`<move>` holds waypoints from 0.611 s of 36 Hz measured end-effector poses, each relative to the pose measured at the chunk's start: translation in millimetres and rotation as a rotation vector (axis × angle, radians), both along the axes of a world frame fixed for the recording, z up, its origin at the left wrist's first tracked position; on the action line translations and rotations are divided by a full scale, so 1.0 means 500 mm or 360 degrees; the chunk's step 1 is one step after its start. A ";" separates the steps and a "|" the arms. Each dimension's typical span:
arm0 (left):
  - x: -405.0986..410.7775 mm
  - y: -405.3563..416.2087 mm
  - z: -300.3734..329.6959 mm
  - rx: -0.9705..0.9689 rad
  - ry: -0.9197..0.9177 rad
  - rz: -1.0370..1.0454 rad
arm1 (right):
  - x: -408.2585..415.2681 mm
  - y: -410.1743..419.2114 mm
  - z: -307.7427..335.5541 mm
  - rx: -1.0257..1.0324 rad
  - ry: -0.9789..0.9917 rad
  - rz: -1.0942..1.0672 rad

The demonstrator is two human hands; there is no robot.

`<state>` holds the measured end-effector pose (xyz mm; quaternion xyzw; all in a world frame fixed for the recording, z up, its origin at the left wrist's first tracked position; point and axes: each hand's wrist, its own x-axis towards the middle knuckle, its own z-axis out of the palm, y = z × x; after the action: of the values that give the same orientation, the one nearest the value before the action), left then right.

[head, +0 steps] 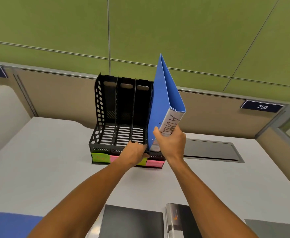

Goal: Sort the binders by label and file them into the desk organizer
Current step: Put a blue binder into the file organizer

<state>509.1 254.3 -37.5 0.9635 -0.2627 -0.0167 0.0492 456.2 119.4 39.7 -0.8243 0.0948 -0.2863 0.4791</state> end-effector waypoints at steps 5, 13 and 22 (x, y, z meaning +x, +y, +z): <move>0.005 -0.001 -0.006 0.0028 -0.0023 -0.0007 | 0.005 0.012 0.010 -0.0183 0.0014 0.0096; 0.003 0.001 -0.010 0.0048 -0.0030 0.0005 | 0.007 -0.005 0.026 -0.0111 0.0127 0.0034; 0.004 0.001 -0.020 0.0071 -0.0090 0.0003 | 0.013 -0.008 0.052 -0.0053 0.0199 -0.0013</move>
<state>511.0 254.6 -47.4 0.9647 -0.2625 0.0050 0.0204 462.8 115.4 65.4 -0.8480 0.1230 -0.2377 0.4574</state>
